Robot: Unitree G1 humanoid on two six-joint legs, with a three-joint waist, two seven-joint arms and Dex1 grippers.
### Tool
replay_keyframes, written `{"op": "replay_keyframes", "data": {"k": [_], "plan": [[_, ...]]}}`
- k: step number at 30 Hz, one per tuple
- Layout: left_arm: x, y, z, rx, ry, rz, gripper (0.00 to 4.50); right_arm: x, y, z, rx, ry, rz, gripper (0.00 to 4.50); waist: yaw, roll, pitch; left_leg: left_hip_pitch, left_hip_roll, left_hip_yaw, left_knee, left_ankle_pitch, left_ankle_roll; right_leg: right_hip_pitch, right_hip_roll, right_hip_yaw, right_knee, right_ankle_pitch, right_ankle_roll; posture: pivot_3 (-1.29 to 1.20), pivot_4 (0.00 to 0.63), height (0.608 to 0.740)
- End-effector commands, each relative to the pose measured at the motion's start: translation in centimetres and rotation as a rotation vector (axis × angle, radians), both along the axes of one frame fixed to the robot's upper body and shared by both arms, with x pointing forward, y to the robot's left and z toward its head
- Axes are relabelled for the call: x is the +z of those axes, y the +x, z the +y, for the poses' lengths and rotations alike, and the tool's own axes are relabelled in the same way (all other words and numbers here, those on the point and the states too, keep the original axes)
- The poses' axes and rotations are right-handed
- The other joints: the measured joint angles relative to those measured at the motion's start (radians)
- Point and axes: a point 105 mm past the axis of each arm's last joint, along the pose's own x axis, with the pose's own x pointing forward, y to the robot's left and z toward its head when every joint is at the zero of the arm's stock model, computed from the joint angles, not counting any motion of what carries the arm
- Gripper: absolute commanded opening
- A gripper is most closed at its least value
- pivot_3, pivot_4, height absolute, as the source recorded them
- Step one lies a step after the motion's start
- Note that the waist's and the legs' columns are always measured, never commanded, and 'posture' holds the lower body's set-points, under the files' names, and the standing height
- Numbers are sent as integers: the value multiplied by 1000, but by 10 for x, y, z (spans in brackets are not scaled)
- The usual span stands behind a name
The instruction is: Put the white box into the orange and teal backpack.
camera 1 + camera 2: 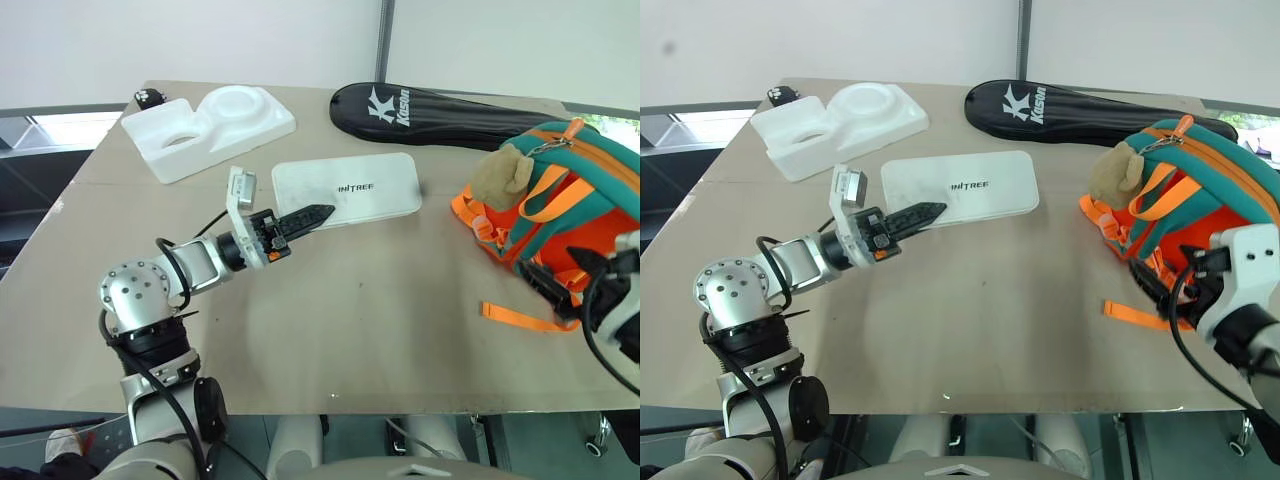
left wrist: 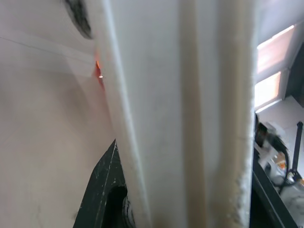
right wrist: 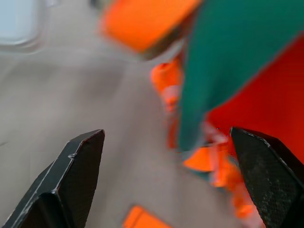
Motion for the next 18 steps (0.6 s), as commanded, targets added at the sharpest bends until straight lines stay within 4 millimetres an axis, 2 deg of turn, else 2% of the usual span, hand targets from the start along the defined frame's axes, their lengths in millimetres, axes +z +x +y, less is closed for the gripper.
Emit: {"op": "replay_keyframes", "data": {"k": [1,6,7,9,12,14,15,17,18], "plan": [[21,0,-1,-23,-46,-81,1211,11,23,-6,-87,35,-72,4164,-6,0,0,0,0,0,0,0,0,0,0,0,0,0,0,0,150,740],[23,-2,1,-13,-50,-96,1211,22,61,-6,-129,1,-154,4164,-9,1,0,-2,-1,-1,-1,0,0,-1,0,0,0,2,4,0,150,740],[21,-4,2,-4,-44,-100,1211,26,70,-3,-111,32,-184,3930,-9,1,1,-2,-1,-2,-1,0,0,-1,0,-1,0,2,4,0,150,740],[19,-6,5,20,-39,-105,1211,34,85,-4,-135,13,-245,3294,-14,1,1,-2,-1,-1,-1,0,0,-1,0,0,0,2,5,0,150,740],[20,-6,10,52,-50,-115,1211,39,93,-2,-125,7,-295,1811,-10,1,1,-2,0,-1,-1,0,0,-1,1,0,0,2,5,0,150,740],[19,-6,17,92,-66,-117,1211,48,98,8,-54,11,-344,1051,-8,2,1,-2,0,-3,-1,0,0,-1,1,-2,0,2,5,0,150,740],[19,-6,20,110,-71,-117,1211,52,100,14,-14,11,-359,934,-10,2,2,-2,-1,-2,-1,0,0,-1,1,-1,0,2,5,0,150,740],[18,-5,25,143,-73,-120,1211,59,103,25,59,10,-392,23,-14,3,2,-1,0,0,-1,0,0,-1,0,0,0,2,5,0,150,740],[18,-4,28,164,-68,-124,1211,65,105,32,109,22,-419,23,-14,3,2,-1,0,0,-1,0,0,-1,1,0,0,2,5,0,150,740]]}}
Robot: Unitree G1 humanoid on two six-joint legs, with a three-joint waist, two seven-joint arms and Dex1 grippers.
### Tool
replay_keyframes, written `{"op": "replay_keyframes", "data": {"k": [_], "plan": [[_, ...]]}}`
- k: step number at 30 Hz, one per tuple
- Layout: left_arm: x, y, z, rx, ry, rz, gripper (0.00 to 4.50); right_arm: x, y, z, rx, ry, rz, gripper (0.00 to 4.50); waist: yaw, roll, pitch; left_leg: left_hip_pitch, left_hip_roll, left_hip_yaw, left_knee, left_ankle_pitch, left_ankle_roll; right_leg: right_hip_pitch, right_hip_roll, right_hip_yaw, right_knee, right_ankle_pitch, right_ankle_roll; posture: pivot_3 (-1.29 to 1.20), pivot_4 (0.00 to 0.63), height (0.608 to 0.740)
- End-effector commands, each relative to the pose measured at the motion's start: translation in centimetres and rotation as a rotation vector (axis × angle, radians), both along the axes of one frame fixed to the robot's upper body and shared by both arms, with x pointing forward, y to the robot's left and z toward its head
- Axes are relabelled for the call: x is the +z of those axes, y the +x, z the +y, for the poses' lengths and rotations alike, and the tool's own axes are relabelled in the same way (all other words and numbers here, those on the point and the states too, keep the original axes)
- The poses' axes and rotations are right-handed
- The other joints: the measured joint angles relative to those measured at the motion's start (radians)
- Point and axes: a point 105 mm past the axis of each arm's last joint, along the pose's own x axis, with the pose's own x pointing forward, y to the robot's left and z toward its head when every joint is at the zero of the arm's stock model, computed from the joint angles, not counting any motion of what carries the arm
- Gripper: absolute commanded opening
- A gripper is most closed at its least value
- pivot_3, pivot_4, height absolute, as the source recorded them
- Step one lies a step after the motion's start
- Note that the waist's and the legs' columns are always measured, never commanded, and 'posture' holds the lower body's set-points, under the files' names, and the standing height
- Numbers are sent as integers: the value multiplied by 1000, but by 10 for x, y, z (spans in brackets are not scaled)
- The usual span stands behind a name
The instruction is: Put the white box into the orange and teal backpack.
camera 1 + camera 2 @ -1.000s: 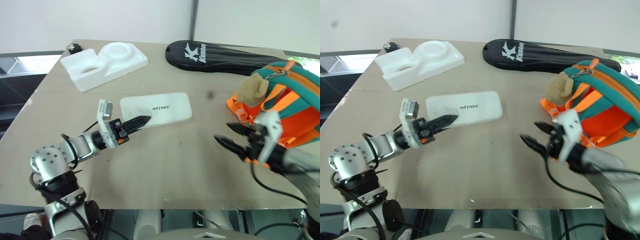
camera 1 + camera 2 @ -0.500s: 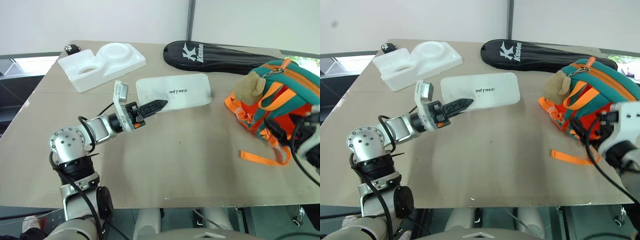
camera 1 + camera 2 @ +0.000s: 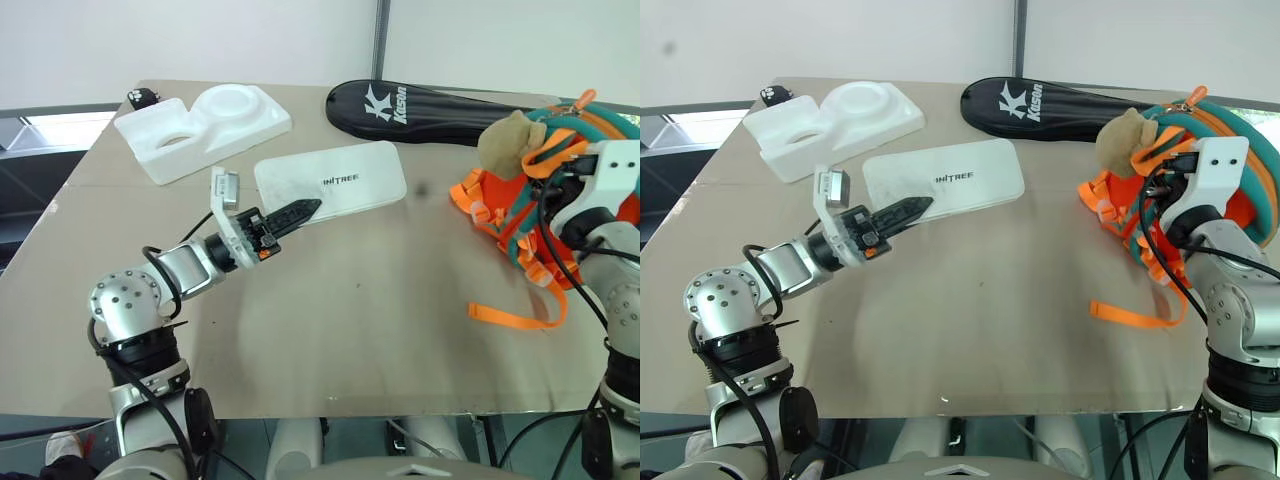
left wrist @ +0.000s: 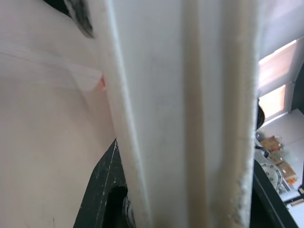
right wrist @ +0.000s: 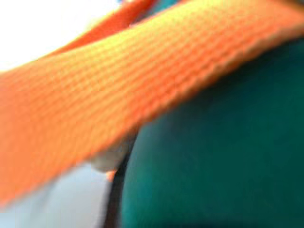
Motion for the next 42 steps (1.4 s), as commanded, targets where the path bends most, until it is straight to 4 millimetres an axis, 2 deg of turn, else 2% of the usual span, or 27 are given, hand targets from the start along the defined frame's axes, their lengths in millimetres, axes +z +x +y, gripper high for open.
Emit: {"op": "replay_keyframes", "data": {"k": [1,7,13,14,16,19,21,23,25,28,31,35,38,42], "plan": [[21,-2,11,65,-17,-105,1211,37,1,23,161,-15,-163,23,0,1,0,0,0,0,0,0,0,0,0,0,0,0,0,0,150,740],[39,8,31,232,-8,-207,1211,83,-4,70,509,-7,-312,23,1,5,4,0,0,0,0,0,0,0,0,0,0,0,0,0,150,740],[67,3,55,374,40,-349,1211,107,-34,107,832,19,-337,23,4,5,4,-2,1,0,-4,0,0,-2,0,-1,-2,0,0,0,150,740],[71,0,59,386,49,-366,1211,107,-37,110,865,16,-323,23,4,5,4,-2,1,0,-5,0,0,-2,0,-1,-2,0,0,0,150,740],[80,-10,70,391,80,-414,1211,90,-40,118,920,-66,-247,23,4,5,5,-3,1,1,-6,0,0,-3,0,-1,-3,0,0,0,150,740],[87,-26,79,361,144,-482,1211,55,-40,124,972,-140,-106,23,5,5,5,-2,1,2,-8,0,0,-3,0,-1,-5,0,0,0,150,740],[89,-48,84,268,261,-546,1211,23,-38,128,1011,-142,12,23,4,4,5,-2,1,3,-8,0,0,-3,-1,-1,-5,0,0,0,150,740],[93,-59,84,193,295,-569,1211,9,-35,126,1017,-159,37,23,4,4,5,-1,1,4,-7,0,0,-3,-1,-1,-5,0,0,0,150,740],[95,-63,81,142,316,-585,1211,7,-35,121,1021,-170,35,23,8,7,7,-1,1,4,-7,0,0,-3,-2,-2,-4,-1,-2,0,150,740],[98,-75,65,-10,375,-621,1211,13,-43,112,1080,-167,44,23,9,6,7,0,1,3,-4,0,0,-2,-1,-2,-2,-3,-4,0,150,740],[96,-78,57,-123,456,-654,1211,14,-51,104,1137,-205,53,23,9,6,7,1,2,4,-2,0,0,-1,-2,-2,-1,-2,-4,0,150,740],[89,-69,56,-211,603,-724,1211,12,-56,98,1188,-277,68,23,8,6,7,1,2,4,-3,0,0,-2,-1,-2,-1,-3,-5,0,150,740],[95,-55,54,-245,642,-789,1211,13,-58,94,1213,-314,80,23,11,6,7,0,2,4,-4,0,0,-2,-1,-2,-1,-2,-4,0,150,740],[88,-39,48,-364,749,-865,1211,11,-59,92,1239,-390,95,23,19,6,7,0,2,4,-3,0,0,-3,0,-2,-1,-2,-3,0,150,740]]}}
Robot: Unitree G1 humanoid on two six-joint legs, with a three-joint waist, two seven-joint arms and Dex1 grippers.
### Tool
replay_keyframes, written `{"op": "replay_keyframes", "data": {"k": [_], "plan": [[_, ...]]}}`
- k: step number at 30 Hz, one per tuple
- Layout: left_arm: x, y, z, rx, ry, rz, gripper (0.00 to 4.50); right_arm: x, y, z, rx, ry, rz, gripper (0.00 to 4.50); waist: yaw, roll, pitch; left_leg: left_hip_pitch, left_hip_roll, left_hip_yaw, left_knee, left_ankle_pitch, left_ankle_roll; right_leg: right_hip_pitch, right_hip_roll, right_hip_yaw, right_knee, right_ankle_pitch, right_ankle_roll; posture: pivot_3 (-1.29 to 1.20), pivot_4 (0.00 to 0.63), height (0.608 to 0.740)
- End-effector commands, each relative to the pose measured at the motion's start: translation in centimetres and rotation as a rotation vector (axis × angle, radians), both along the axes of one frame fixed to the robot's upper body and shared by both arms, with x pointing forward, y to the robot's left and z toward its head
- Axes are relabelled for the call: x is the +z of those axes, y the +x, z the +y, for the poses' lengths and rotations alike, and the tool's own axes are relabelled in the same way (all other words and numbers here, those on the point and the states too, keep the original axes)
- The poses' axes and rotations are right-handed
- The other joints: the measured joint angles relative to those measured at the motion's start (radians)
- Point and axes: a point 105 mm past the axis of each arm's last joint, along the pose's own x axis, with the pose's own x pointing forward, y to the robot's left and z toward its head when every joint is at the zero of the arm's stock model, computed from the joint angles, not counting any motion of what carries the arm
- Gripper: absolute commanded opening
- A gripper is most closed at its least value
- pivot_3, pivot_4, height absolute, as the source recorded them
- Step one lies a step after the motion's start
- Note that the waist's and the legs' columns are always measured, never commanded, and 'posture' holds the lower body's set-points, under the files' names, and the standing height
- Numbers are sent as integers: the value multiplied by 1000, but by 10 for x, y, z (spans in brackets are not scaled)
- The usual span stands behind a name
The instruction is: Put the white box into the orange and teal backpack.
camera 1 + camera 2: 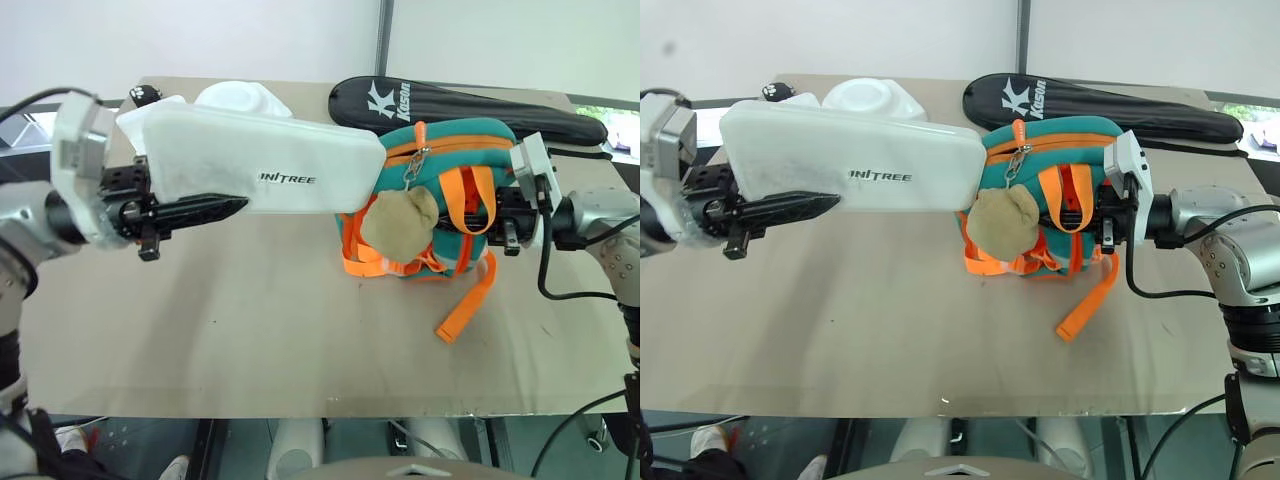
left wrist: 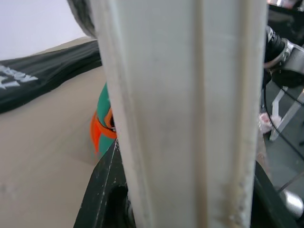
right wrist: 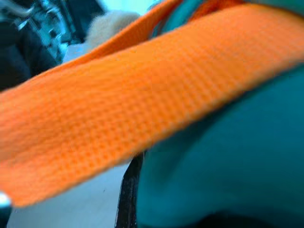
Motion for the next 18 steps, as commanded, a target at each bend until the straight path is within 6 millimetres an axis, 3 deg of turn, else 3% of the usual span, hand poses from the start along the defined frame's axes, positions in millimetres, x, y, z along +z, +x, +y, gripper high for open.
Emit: {"op": "replay_keyframes", "data": {"k": [1,4,11,18], "plan": [[1,13,-4,-66,115,-81,1211,8,-5,-2,48,-57,-77,23,8,0,0,0,0,0,0,0,0,0,0,0,0,0,0,0,150,740],[5,21,-5,-105,168,-113,1211,6,-8,-2,74,-81,-77,23,14,0,0,0,0,1,2,0,0,0,0,0,0,0,0,0,150,740],[35,35,-5,-161,188,-154,1211,5,-9,-7,66,-107,-92,23,12,0,0,-2,0,0,5,0,0,0,0,0,1,0,1,0,150,740],[31,42,-7,-169,178,-155,1211,9,-10,-7,41,-72,-94,23,13,0,0,-2,1,0,5,0,0,0,1,0,2,1,3,0,150,740]]}}
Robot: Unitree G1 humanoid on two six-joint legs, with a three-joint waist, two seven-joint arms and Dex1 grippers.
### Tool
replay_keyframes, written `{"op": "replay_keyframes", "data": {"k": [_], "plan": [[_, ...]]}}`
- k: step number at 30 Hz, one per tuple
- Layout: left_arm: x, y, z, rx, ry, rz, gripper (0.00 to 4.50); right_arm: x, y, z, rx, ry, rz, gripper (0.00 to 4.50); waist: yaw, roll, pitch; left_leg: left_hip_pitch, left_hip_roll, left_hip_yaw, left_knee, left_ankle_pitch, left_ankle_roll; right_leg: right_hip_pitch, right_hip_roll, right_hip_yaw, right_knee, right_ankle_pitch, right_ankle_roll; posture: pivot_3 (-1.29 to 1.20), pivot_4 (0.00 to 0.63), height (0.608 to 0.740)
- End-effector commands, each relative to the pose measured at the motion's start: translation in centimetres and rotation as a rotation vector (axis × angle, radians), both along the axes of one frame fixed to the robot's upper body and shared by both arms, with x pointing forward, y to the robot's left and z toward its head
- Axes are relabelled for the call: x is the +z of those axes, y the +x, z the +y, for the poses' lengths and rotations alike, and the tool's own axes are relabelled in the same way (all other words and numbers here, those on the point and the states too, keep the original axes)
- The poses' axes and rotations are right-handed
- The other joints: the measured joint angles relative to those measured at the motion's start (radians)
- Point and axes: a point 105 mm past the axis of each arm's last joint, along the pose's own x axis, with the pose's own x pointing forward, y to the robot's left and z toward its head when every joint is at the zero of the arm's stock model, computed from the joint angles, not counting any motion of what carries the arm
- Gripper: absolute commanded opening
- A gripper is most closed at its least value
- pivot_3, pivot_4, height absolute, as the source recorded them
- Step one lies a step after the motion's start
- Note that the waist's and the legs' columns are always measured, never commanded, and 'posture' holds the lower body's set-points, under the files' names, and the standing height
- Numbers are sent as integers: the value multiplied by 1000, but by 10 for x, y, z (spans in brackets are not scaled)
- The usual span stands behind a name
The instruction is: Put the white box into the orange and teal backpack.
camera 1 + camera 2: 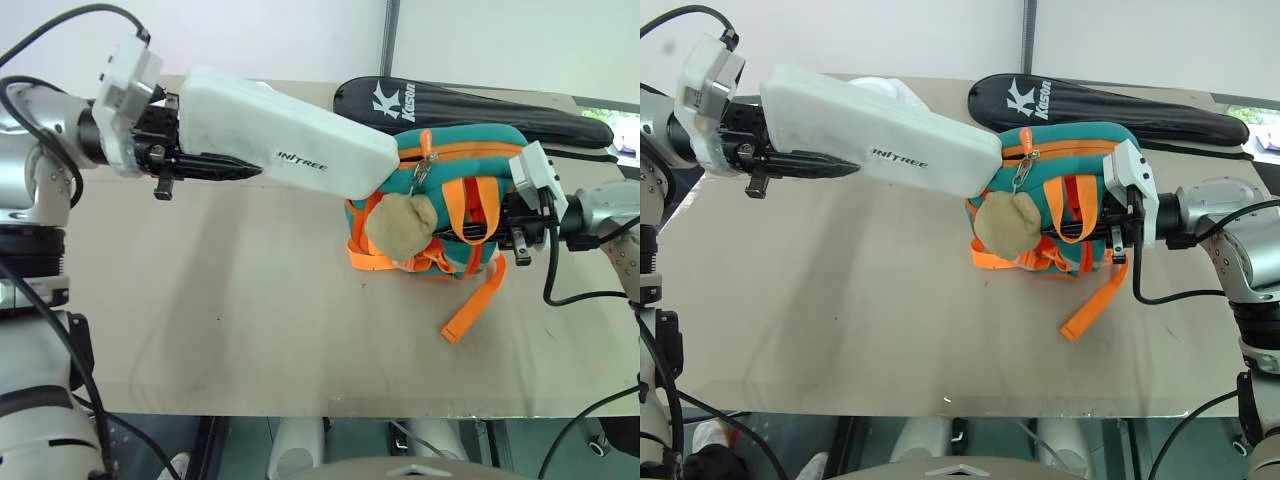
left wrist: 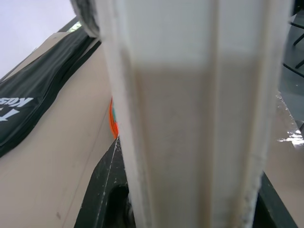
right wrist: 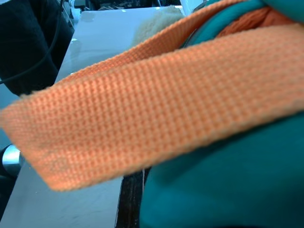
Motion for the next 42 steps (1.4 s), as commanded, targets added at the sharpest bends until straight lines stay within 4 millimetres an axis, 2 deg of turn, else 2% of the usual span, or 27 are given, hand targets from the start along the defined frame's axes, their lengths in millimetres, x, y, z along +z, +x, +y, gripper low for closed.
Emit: {"op": "replay_keyframes", "data": {"k": [1,3,7,14,19,23,30,35,37,39,42], "plan": [[17,-1,-2,-14,-57,-40,1211,13,-6,-2,-1,23,-54,23,1,0,0,0,0,0,0,0,0,0,0,0,0,0,0,0,150,740],[23,0,-1,-6,-56,-65,1211,12,-6,-2,-9,27,-51,23,4,0,0,-1,0,0,1,0,0,0,0,0,0,0,0,0,150,740],[15,0,-3,-17,-30,-72,1211,14,-6,-1,-17,58,-43,23,-1,0,0,-1,0,0,2,0,0,0,0,0,0,0,0,0,150,740],[31,8,-1,22,-188,-99,1211,25,-9,-2,-20,143,26,23,0,0,0,-1,0,0,2,0,0,0,0,0,1,0,0,0,150,740],[31,6,1,29,-238,-61,1211,32,-11,-1,-11,193,56,23,0,0,0,-1,0,-1,1,0,0,0,0,0,1,0,0,0,150,740],[21,2,-5,14,-225,-44,1211,36,-12,0,-9,214,63,23,-1,0,0,-1,0,0,1,0,0,0,0,0,1,0,0,0,150,740],[-14,-4,-19,-8,-144,-46,1211,42,-19,3,25,228,75,23,0,0,0,0,0,0,2,0,0,0,0,0,1,0,0,0,150,740],[-42,0,-32,-13,-8,-118,1211,46,-33,8,93,207,79,23,1,0,0,0,0,-1,2,0,0,1,0,0,1,0,0,0,150,740],[-45,1,-37,-28,8,-128,1211,47,-38,11,118,199,80,23,0,0,0,0,0,-1,2,0,0,1,0,0,1,0,0,0,150,740],[-47,5,-48,-32,25,-147,1211,49,-42,16,137,196,69,23,0,0,0,0,0,0,2,0,0,1,1,0,1,0,0,0,150,740],[-48,14,-74,-23,10,-150,1211,51,-44,24,154,213,54,23,3,0,0,0,0,-1,2,0,0,1,1,0,1,0,0,0,150,740]]}}
